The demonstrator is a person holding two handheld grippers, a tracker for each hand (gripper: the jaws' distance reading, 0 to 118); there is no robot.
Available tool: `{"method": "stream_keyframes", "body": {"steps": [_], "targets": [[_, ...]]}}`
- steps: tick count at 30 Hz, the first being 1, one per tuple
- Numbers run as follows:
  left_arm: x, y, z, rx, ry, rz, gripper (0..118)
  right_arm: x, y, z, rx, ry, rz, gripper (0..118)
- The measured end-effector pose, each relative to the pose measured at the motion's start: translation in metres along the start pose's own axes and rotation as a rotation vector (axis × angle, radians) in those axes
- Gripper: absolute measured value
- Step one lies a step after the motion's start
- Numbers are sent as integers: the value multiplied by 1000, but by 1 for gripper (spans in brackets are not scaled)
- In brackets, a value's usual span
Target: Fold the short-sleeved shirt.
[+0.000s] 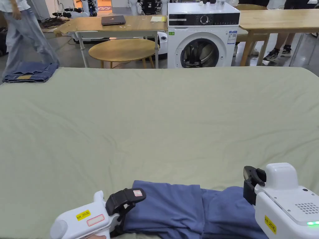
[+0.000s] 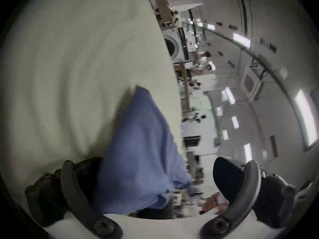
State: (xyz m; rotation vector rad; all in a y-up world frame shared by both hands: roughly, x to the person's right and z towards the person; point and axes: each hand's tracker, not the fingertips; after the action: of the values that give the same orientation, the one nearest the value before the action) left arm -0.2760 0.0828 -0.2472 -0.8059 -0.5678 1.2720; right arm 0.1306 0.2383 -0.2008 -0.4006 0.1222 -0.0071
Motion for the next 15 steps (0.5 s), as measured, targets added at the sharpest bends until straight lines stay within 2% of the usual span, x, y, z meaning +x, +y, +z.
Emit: {"method": "stream_keyframes", "body": {"steps": [2,3,4,5,6,7,8,9,11,15], "targets": [[1,-9,-17,-2,-51,66,118,0,1,-1,-2,-4,-1,0],[3,-12,-22,16,-18,46,114,1,1,-1,-3,-6,-2,0],[8,-14,-24,55,28,26,87,0,1,1,-4,-9,-3,0],[10,-15,-25,76,55,31,39,1,2,1,-4,-9,-4,0],[10,-16,-29,68,106,53,4,1,2,1,-4,-9,-4,0],[8,-18,-29,75,177,61,4,1,1,1,-5,-10,-3,0],[5,-16,-27,112,185,80,4,0,1,1,-7,-11,1,0],[5,-18,-23,74,121,62,4,0,0,1,-8,-13,3,0],[11,-16,-15,117,177,28,4,0,0,1,-10,-11,2,0],[11,4,25,242,153,26,4,0,-1,2,-11,-14,4,0]]}}
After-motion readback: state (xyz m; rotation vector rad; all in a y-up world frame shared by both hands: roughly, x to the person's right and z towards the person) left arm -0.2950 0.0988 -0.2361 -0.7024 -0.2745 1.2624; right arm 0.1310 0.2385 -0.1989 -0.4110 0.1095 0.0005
